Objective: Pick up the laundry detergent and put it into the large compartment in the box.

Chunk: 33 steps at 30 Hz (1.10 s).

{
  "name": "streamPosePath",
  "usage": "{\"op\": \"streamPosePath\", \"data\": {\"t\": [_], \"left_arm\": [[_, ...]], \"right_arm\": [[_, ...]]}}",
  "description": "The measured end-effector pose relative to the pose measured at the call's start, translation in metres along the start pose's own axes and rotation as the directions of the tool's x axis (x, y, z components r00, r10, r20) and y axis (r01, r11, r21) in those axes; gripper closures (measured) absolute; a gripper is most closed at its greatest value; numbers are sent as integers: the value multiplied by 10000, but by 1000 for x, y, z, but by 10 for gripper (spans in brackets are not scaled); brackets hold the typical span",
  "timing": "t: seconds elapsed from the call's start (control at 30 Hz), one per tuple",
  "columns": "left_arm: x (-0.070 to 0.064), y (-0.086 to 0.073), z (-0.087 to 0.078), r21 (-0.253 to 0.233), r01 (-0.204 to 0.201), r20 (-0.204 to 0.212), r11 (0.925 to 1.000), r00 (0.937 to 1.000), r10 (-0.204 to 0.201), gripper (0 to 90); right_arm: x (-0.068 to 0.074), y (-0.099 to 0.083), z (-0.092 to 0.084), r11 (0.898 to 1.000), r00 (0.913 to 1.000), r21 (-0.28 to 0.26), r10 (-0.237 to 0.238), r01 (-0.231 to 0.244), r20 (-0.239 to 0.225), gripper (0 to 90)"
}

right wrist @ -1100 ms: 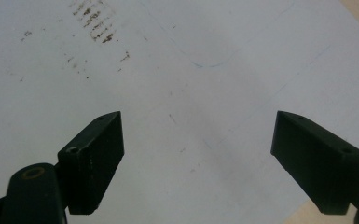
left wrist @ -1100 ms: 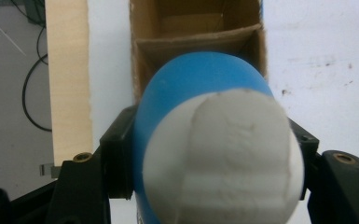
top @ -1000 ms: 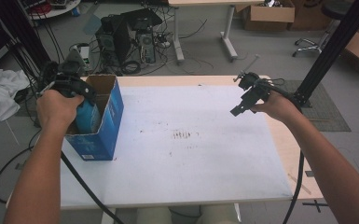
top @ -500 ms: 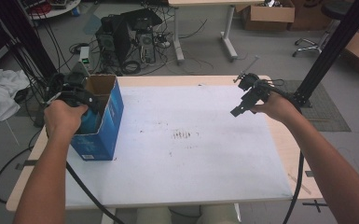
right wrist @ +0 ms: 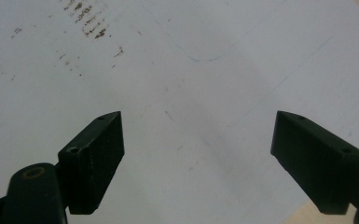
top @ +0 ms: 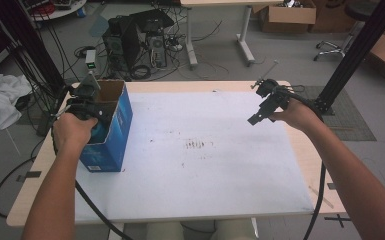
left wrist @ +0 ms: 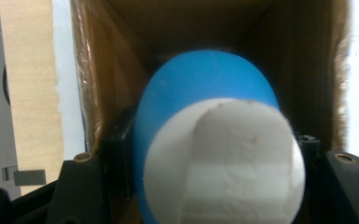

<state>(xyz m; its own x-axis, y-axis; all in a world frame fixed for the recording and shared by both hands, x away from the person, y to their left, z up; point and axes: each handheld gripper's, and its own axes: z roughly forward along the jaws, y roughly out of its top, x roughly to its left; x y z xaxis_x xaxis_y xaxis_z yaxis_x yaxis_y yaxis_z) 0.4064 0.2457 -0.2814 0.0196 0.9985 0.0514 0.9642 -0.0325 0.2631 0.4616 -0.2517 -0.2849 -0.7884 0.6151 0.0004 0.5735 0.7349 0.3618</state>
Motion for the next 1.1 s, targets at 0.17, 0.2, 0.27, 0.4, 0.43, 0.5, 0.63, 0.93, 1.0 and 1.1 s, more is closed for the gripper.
{"op": "streamPosePath", "data": {"t": [0.17, 0.2, 0.27, 0.4, 0.43, 0.5, 0.63, 0.93, 1.0, 1.1], "left_arm": [[3, -1, 4, -65, 89, 86, 9999, 9999, -88, 378], [3, -1, 4, -51, 96, 117, 9999, 9999, -95, 378], [3, -1, 4, -39, 91, 118, 10000, 9999, -90, 378], [5, 0, 5, 2, 204, 194, 9998, 9996, -204, 373], [6, 0, 6, -5, 234, 208, 9997, 9995, -234, 373], [6, 0, 6, 1, 245, 228, 9997, 9994, -245, 373], [6, 0, 5, -10, 336, 254, 9994, 9991, -336, 371], [9, 0, 4, -118, 655, 584, 9978, 9962, -647, 355], [10, 0, 2, -178, 702, 672, 9974, 9954, -689, 353], [11, 0, -1, -265, 760, 789, 9968, 9942, -737, 354]], "right_arm": [[-1, 1, 2, 10000, 10000, 56, 21, -21, -13, 171], [-1, 1, 2, 10000, 10000, 46, 39, -39, -29, 171], [-1, 1, 3, 10000, 10000, 45, 17, -17, -32, 171], [0, 2, 5, 10000, 10000, 93, -10, 11, -37, 171], [0, 3, 5, 10000, 10000, 84, -28, 28, -41, 171], [1, 3, 6, 9999, 10000, 88, -61, 61, -46, 171], [2, 3, 6, 9999, 10000, 116, -76, 76, -48, 171], [1, 2, 4, 9999, 10000, 110, -61, 62, -57, 171], [1, 1, 4, 9999, 9999, 107, -73, 74, -69, 171], [1, 1, 4, 9999, 9999, 90, -77, 78, -68, 171]]}}
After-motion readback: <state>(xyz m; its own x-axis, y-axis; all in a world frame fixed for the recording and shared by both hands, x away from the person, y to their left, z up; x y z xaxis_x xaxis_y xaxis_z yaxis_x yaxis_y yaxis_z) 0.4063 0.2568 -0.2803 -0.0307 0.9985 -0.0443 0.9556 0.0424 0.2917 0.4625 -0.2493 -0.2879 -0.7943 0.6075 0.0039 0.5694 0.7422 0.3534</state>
